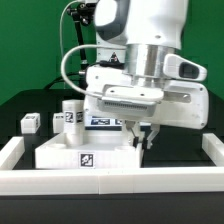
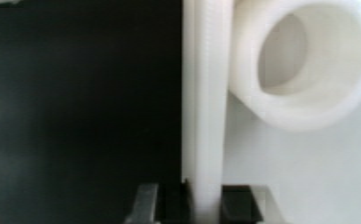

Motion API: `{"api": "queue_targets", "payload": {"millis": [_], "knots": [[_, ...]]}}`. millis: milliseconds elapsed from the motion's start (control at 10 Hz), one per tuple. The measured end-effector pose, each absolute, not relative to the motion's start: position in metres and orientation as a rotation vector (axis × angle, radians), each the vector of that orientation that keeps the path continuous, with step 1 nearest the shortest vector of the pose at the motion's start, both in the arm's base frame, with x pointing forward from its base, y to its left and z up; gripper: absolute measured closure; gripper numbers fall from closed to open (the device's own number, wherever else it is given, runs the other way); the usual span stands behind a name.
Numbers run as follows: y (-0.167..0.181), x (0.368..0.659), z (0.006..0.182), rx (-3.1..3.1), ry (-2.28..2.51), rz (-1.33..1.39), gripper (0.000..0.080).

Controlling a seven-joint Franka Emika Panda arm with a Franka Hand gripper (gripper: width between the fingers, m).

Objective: Assemble square table

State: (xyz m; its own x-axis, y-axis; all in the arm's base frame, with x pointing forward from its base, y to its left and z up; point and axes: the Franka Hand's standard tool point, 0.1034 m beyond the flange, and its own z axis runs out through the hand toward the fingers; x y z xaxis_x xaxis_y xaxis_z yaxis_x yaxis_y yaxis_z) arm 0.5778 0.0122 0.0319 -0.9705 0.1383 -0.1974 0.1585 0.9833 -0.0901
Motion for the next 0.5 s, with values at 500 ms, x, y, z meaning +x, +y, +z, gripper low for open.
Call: {"api": "queue_targets", "payload": {"millis": [500], "knots": [[0.029,0.567,0.026,0.104,2.947,-0.165,0.0736]]}}
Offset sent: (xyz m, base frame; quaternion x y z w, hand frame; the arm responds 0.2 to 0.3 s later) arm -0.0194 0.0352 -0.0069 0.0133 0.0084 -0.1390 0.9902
